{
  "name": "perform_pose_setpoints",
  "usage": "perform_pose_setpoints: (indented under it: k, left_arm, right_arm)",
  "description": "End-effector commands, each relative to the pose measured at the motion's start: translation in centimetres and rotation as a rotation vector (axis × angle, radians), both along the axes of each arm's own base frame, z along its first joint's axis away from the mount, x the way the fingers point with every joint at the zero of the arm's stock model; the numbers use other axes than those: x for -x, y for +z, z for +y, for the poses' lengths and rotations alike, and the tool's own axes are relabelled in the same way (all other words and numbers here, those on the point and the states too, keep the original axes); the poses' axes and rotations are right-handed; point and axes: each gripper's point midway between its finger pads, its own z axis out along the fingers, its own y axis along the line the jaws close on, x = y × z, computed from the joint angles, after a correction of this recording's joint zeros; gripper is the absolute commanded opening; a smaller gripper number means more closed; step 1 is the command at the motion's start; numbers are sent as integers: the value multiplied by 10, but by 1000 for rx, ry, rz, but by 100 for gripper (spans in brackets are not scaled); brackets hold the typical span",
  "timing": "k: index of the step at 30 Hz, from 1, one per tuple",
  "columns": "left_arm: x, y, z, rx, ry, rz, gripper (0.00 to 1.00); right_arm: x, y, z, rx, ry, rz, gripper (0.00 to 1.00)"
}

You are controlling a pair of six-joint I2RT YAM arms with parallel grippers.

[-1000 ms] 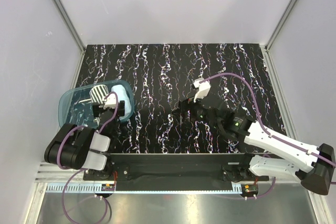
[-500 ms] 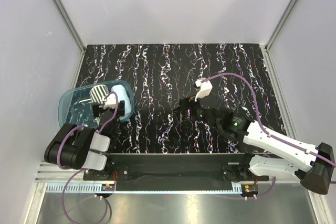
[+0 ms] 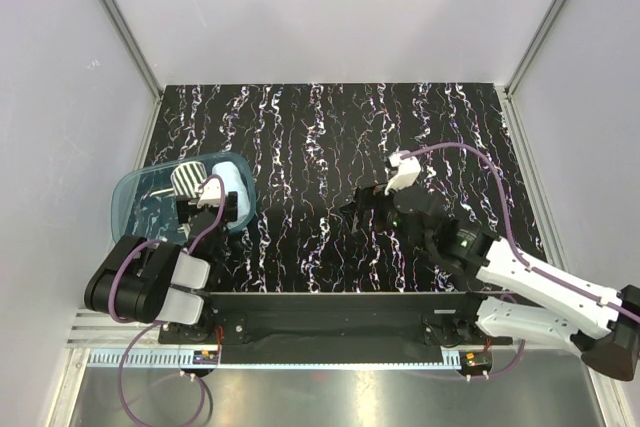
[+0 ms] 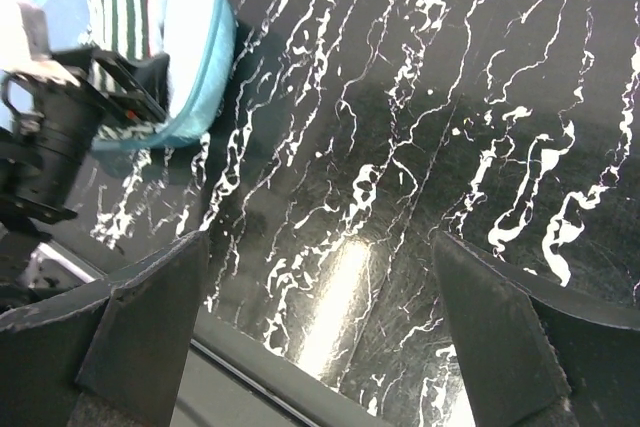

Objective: Roll the towels
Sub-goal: Place the rolled towel into the container

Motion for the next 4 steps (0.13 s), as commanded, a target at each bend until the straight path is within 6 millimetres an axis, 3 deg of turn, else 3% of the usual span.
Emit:
perform_pose_setpoints:
  k: [1, 4]
  left_arm:
    - [3, 70, -9, 90, -59, -337, 99]
    - [3, 70, -9, 89, -59, -338, 99]
  right_arm:
    - [-2, 9, -9, -45, -57, -11, 99]
    - [0, 13, -13, -57, -65, -16, 100]
